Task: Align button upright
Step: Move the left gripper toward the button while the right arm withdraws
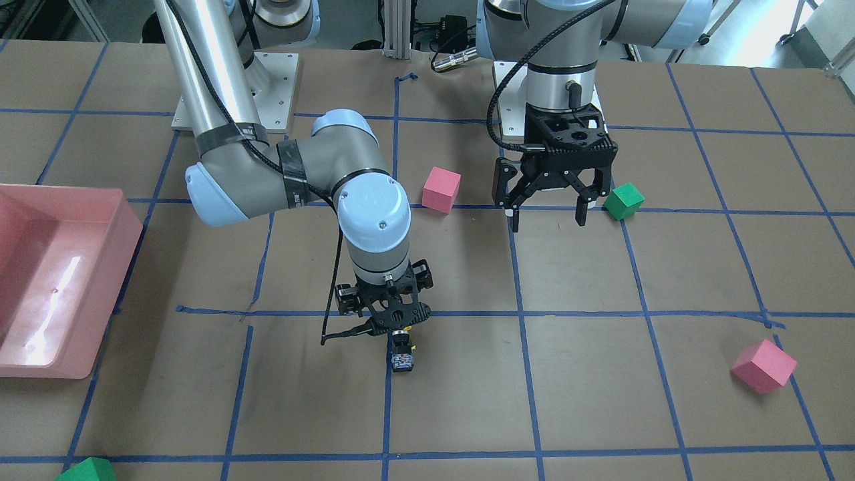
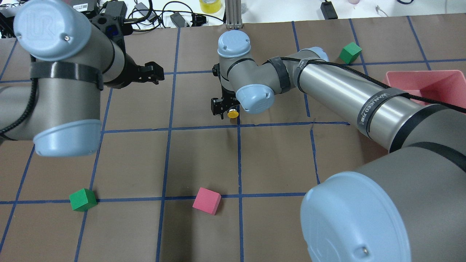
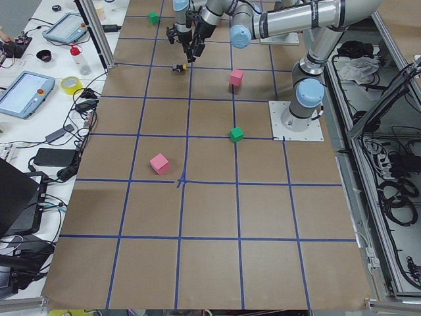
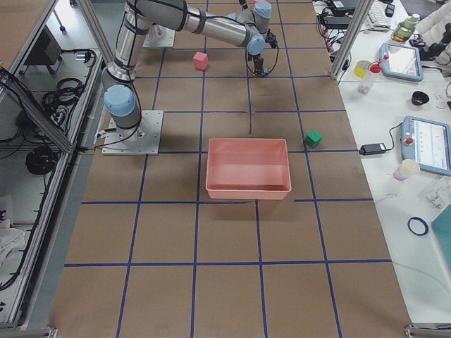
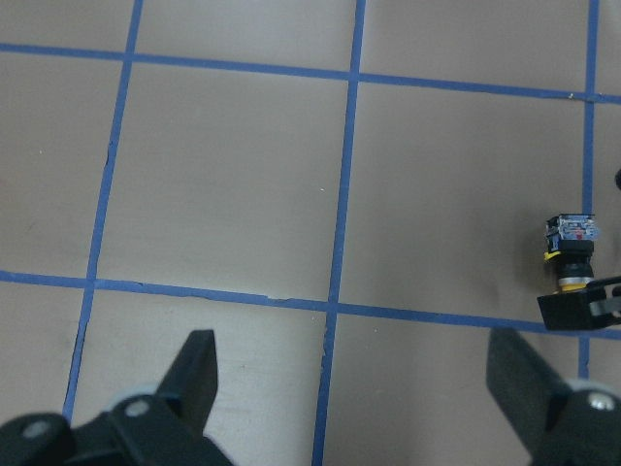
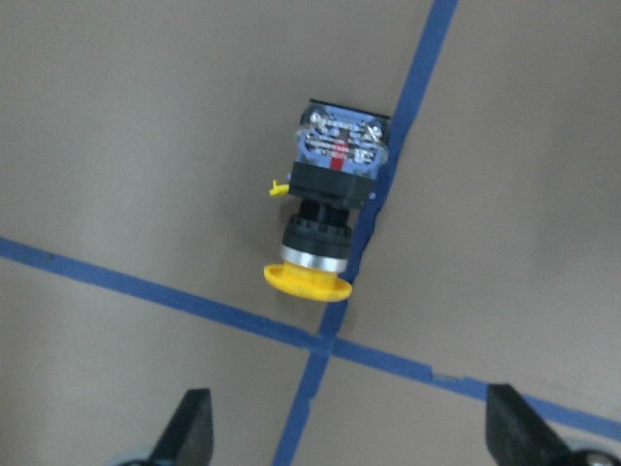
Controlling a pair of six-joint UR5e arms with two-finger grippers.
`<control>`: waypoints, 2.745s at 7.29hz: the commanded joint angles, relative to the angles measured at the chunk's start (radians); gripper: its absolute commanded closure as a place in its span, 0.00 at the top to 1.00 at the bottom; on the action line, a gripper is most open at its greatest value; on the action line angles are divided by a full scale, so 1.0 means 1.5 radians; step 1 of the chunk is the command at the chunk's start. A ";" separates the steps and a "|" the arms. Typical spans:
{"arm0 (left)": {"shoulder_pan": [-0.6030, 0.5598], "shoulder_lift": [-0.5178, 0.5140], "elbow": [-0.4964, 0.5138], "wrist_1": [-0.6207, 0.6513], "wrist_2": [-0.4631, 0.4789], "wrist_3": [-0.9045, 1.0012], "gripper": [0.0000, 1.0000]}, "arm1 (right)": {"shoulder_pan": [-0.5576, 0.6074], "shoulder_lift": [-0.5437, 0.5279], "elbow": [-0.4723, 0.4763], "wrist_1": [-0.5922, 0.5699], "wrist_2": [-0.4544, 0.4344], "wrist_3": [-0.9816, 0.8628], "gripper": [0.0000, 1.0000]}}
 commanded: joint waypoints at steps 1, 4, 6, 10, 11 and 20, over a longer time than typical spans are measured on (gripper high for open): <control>-0.013 -0.002 -0.063 0.082 0.000 0.004 1.00 | -0.065 -0.067 0.030 0.051 -0.017 -0.006 1.00; -0.013 -0.032 -0.106 0.160 -0.062 -0.011 1.00 | -0.182 -0.217 0.030 0.179 -0.016 -0.046 1.00; -0.023 -0.071 -0.103 0.160 -0.074 -0.096 1.00 | -0.183 -0.264 0.029 0.204 -0.033 -0.080 1.00; -0.071 -0.111 -0.101 0.171 -0.069 -0.102 1.00 | -0.192 -0.261 0.019 0.212 -0.046 -0.082 1.00; -0.078 -0.122 -0.102 0.192 -0.069 -0.118 0.91 | -0.203 -0.267 0.021 0.214 -0.044 -0.081 1.00; -0.145 -0.373 -0.016 0.508 -0.025 -0.104 0.88 | -0.232 -0.303 0.029 0.253 -0.044 -0.082 1.00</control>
